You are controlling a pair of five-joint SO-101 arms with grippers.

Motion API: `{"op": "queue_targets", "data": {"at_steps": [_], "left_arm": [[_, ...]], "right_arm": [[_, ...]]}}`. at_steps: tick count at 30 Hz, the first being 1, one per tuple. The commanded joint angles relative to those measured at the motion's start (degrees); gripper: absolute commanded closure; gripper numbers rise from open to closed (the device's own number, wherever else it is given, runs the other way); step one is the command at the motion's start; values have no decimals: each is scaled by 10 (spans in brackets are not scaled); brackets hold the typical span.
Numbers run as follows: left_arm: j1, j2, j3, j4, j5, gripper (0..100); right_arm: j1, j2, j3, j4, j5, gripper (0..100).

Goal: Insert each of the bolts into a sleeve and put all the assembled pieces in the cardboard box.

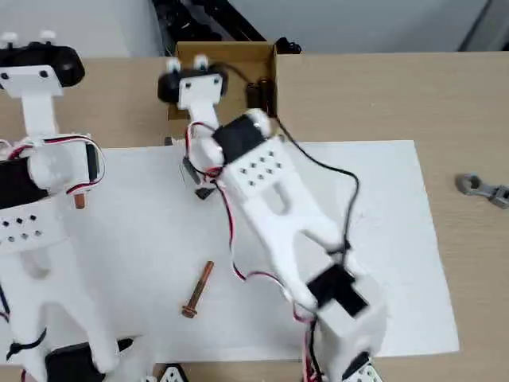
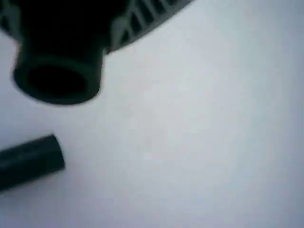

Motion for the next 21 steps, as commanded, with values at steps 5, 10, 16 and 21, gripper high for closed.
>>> {"op": "queue_targets", "data": {"at_steps": [5,10,16,21], "left_arm": [[12,-25,-4,-28,1,994],[77,-25,-6,-28,0,994],[136,-25,-6,-61,3,994],[146,-26,-6,-98,35,994]], "right_arm": [[-2,-185,-5,47,-4,987],[5,-288,19,50,13,987],[15,-439,142,53,34,987],[80,-590,306,45,34,987]]}}
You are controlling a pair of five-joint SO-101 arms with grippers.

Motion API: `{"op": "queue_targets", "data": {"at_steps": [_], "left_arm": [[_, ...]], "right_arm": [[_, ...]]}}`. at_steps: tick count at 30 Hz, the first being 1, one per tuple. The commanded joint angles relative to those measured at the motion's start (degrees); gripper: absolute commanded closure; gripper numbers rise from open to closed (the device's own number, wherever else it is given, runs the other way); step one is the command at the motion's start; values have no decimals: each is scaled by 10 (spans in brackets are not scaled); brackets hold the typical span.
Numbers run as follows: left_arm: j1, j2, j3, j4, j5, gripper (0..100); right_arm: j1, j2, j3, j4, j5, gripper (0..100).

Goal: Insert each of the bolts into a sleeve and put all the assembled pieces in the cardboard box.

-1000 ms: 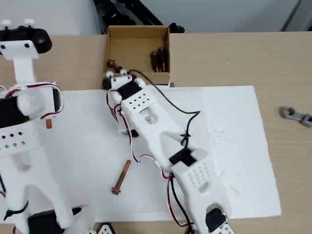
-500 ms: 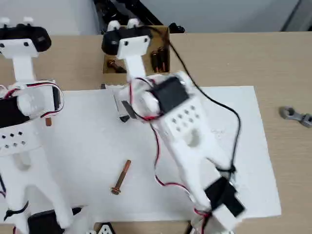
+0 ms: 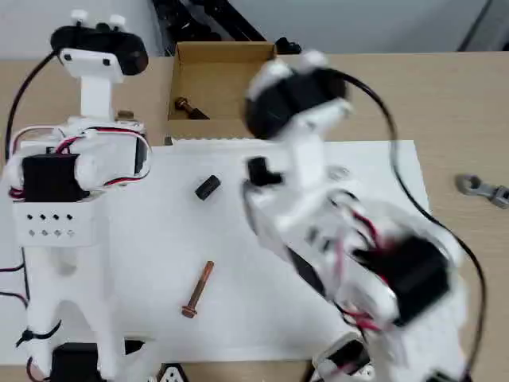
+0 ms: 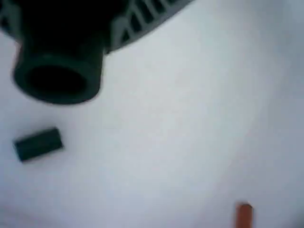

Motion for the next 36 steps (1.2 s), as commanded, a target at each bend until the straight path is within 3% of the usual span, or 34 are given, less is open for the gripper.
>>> {"op": "queue_targets", "data": {"at_steps": [1,9,18,25,36], "left_arm": [[8,-26,-6,-37,22,994],[64,-33,-6,-100,48,995],[113,-85,-3,-134,54,995],[127,-91,-5,-133,54,995],[176,-91,-39,-121,18,995]], "right_arm": [[52,-118,112,-8,7,987],[113,-403,474,-167,98,989],[114,-616,766,-362,99,995],[102,-614,859,-587,99,995],[74,-499,811,-717,100,995]]}}
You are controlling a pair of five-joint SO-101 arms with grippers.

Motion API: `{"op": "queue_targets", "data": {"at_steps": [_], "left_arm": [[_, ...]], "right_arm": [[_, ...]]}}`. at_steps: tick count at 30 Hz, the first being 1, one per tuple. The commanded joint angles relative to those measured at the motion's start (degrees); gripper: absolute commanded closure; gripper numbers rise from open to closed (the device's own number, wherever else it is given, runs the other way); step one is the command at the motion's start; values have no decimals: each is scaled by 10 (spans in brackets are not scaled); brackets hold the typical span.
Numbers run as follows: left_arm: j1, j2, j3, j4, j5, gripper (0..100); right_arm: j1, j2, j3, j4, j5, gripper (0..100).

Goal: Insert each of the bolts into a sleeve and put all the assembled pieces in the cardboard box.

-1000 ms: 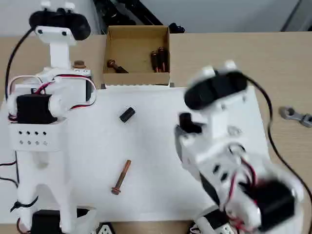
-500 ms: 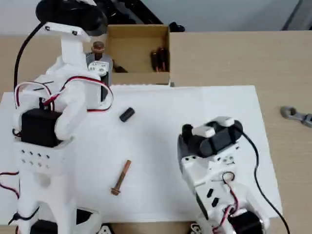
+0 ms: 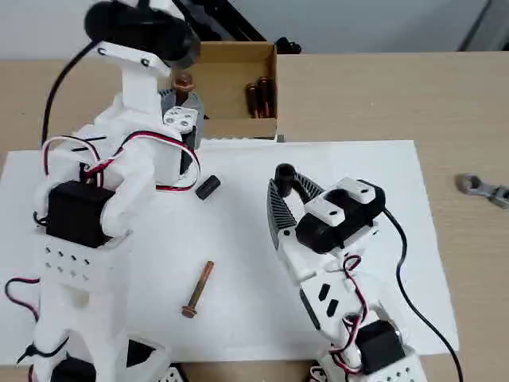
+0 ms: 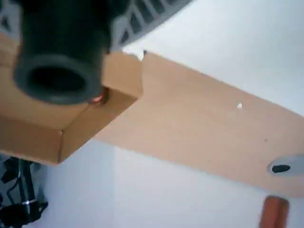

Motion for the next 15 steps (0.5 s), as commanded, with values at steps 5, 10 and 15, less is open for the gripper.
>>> {"op": "queue_targets", "data": {"at_steps": [5,10,15], "left_arm": [[24,-23,-66,3,-15,995],[24,-23,-100,3,-15,995],[43,-23,-149,3,7,995]], "right_arm": [[-10,108,-103,-29,4,995],[-78,134,-127,-25,4,995],[-95,134,-126,-23,1,995]]}}
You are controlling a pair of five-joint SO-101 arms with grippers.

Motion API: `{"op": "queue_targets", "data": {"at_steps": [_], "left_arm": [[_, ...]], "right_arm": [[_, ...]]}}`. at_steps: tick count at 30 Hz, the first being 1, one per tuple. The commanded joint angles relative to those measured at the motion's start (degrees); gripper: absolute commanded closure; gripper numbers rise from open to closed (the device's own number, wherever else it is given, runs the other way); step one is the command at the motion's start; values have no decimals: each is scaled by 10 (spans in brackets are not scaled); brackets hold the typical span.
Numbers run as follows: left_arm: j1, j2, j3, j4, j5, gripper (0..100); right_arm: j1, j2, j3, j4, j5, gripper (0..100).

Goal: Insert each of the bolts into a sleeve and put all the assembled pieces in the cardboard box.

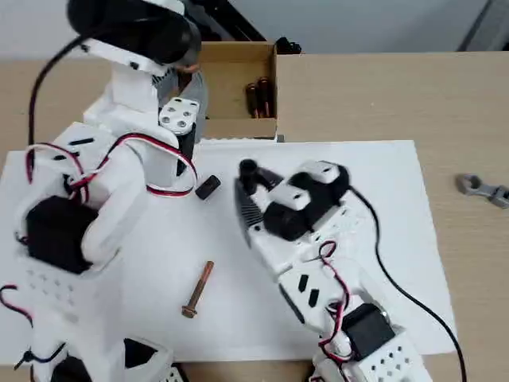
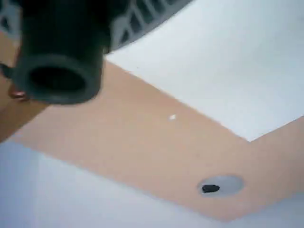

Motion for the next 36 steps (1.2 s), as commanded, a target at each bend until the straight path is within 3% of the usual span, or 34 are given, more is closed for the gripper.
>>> {"op": "queue_targets", "data": {"at_steps": [1,9,18,36], "left_arm": [[11,-22,-49,3,36,995],[13,-22,-82,1,139,995],[82,-21,-76,2,145,995],[79,-86,131,-69,198,995]], "right_arm": [[-7,1,-35,-7,-4,995],[-7,0,-35,-9,-45,995],[-8,2,-35,-14,-45,995],[-9,0,-35,-13,-41,995]]}}
